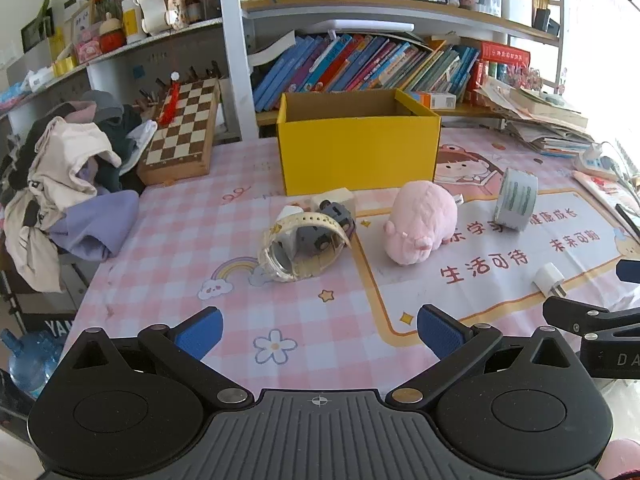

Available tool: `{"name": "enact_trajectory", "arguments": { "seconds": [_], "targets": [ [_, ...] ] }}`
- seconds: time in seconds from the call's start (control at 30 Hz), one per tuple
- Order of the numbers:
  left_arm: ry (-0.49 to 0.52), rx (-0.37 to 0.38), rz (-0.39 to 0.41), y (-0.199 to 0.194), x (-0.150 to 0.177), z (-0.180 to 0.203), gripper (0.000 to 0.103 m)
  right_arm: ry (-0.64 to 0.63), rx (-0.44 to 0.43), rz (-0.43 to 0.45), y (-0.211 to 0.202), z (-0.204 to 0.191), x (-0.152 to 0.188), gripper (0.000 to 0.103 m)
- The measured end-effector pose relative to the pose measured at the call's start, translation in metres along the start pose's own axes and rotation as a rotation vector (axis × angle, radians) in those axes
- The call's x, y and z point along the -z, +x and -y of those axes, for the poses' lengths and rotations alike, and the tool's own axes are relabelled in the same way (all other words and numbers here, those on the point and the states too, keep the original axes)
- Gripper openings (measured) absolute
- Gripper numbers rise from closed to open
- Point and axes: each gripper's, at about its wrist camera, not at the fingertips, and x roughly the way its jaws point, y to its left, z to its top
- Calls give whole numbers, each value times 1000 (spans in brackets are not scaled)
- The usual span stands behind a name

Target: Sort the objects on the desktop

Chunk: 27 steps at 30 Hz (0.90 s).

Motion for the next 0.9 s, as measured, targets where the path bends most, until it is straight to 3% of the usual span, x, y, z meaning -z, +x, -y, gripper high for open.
{"name": "enact_trajectory", "arguments": {
  "seconds": [0.9],
  "targets": [
    [-7,34,-55,6,5,-8,103,11,1,-10,0,-8,-1,103]
  ]
}}
